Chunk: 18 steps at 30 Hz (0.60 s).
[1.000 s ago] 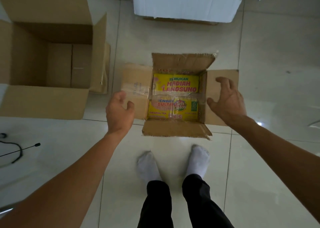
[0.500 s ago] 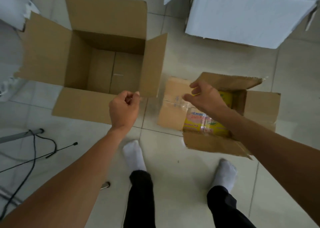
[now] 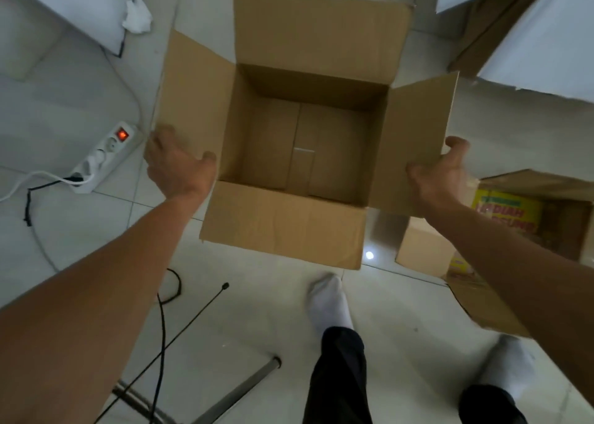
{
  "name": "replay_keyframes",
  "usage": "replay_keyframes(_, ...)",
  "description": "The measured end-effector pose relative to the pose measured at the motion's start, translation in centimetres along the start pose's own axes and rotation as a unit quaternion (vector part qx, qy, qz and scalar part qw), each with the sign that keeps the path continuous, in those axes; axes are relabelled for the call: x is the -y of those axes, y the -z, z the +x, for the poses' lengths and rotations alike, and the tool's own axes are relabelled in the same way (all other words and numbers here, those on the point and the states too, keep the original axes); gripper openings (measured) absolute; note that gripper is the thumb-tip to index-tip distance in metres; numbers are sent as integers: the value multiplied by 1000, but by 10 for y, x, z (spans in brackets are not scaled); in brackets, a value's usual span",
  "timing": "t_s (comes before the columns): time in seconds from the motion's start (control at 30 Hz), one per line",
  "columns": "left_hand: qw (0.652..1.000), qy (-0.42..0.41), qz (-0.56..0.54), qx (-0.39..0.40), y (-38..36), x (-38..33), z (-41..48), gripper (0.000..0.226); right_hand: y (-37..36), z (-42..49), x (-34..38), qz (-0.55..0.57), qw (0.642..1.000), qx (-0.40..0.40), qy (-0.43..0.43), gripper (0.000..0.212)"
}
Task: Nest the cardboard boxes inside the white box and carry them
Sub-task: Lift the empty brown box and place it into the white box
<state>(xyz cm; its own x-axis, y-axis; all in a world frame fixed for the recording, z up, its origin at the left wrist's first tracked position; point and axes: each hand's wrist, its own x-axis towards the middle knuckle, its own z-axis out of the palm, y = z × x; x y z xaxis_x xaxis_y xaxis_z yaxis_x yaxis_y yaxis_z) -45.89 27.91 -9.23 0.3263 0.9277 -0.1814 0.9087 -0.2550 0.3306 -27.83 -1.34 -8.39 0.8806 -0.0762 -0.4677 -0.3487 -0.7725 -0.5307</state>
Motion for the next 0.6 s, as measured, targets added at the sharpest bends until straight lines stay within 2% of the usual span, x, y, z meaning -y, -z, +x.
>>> replay_keyframes(0.07, 998, 68, 10, -6, 5, 11, 27, 81, -4, 2, 3, -21, 1000, 11, -1, 48)
replay_keyframes(0.13, 991, 133, -29, 9, 7, 19, 45, 86, -8, 3, 6, -42, 999, 34, 7, 35)
replay_keyframes(0.2, 981, 147, -117, 51, 5, 23, 55, 69, -12, 3, 9, -51, 996, 68, 7, 27)
replay_keyframes(0.27, 982, 104, -140, 72, 4, 24, 55, 32, -15, 3, 11, -42, 994, 101, -6, 18)
replay_keyframes(0.3, 987, 76, -122, 73, 5, 24, 53, 23, -15, 2, 11, -38, 993, 110, -13, 14)
replay_keyframes(0.4, 997, -13, -40, 58, 8, 19, 40, 28, -10, 2, 15, -20, 994, 110, -20, 6)
replay_keyframes(0.5, 994, -103, 19, 35, 15, 5, 24, 31, -1, 1, 21, 13, 995, 101, -15, 5)
replay_keyframes(0.6, 992, -123, 22, -7, 31, -15, 4, 29, 15, -1, 29, 23, 995, 96, -1, 6)
